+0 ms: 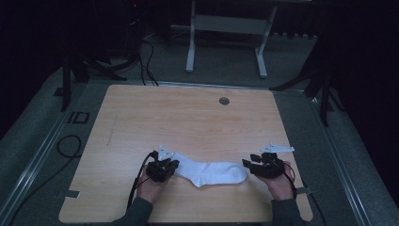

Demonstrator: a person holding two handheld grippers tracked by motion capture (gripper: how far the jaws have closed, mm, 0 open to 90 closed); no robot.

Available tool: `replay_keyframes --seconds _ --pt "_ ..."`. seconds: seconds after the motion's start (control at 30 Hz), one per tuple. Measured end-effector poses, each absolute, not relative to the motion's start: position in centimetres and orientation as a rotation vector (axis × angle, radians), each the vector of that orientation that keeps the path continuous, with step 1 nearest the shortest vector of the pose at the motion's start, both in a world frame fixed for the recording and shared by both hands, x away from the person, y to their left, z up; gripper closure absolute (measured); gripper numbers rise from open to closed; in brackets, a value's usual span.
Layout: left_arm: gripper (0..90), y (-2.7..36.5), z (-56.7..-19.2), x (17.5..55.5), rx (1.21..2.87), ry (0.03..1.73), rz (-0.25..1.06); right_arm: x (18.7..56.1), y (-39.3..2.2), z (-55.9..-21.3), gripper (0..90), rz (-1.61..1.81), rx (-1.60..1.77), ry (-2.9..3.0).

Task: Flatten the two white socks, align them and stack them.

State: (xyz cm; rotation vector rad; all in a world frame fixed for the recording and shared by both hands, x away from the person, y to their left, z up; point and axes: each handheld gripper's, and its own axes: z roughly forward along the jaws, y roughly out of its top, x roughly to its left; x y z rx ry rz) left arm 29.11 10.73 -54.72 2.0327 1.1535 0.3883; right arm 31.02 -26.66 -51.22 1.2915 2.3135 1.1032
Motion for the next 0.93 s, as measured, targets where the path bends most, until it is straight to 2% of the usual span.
replay_keyframes --seconds 0.43,0.93 --pt "87.4 13.0 -53.8 29.7 1.992 1.191 0.479 31.5 -27.7 -51.9 51.7 1.119 1.351 2.301" --pt "85.5 16.5 -54.0 31.2 1.954 1.332 0.576 31.9 -28.7 -52.9 52.0 1.070 1.381 2.287"
